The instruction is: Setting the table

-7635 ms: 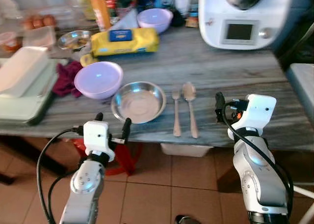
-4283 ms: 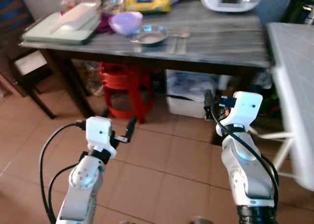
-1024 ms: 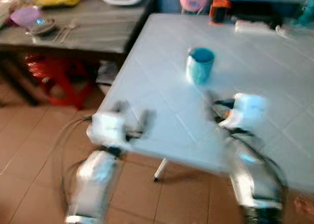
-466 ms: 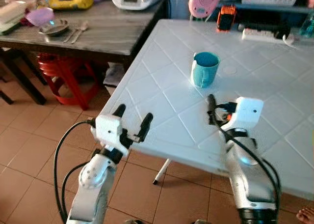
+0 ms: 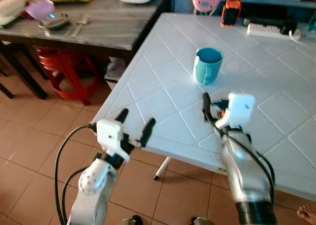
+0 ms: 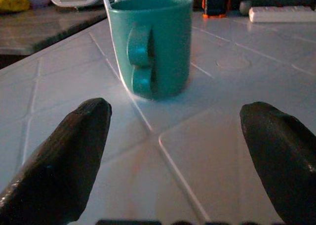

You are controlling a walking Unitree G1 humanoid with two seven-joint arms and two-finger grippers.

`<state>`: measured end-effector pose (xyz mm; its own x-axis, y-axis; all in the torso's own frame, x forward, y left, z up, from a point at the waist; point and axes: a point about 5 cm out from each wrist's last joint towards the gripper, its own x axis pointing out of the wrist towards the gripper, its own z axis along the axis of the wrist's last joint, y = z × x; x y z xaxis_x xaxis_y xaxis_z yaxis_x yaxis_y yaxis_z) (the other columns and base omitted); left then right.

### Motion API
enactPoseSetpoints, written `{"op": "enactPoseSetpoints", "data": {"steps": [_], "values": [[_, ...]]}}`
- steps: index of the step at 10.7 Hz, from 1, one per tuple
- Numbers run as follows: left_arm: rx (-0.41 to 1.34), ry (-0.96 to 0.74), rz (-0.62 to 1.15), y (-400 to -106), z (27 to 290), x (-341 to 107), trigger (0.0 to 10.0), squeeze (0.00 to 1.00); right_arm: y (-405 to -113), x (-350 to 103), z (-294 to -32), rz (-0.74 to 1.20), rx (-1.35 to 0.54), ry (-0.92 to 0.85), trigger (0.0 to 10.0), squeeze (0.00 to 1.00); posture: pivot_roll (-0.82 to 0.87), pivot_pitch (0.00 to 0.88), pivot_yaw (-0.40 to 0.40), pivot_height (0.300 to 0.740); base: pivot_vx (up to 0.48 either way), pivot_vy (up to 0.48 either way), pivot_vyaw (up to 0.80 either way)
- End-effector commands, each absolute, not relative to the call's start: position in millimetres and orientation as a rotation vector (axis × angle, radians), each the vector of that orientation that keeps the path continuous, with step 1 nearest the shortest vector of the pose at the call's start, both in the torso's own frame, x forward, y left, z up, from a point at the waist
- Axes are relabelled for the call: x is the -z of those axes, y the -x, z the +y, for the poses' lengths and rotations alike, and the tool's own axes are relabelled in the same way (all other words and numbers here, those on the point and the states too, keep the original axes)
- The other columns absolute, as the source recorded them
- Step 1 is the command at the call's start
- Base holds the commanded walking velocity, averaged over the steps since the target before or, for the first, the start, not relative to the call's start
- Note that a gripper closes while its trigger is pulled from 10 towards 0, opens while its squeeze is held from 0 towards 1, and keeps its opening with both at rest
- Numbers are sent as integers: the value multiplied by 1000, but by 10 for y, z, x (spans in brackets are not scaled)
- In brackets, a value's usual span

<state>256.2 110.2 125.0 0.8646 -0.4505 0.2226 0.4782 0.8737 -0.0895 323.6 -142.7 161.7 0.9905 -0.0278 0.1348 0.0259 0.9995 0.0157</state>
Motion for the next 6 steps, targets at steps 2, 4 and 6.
{"op": "enactPoseSetpoints", "data": {"steps": [2, 4, 6], "values": [[492, 130, -187, -2508, 1148, -1236, 10000, 0, -3345, -1698, -1389, -157, 23, -11, 10000, 0, -73, 235, 84, 740, 0, 0, 0], [532, 158, -191, -2482, 1126, -1236, 10000, 0, -3469, -1776, -1293, -168, -4, -14, 10000, 0, -61, 244, 77, 740, 0, 0, 0], [663, 217, -186, -2451, 1054, -1237, 10000, 0, -3580, -1847, -1319, -184, 13, -9, 10000, 0, -55, 246, 64, 740, 0, 0, 0]]}}
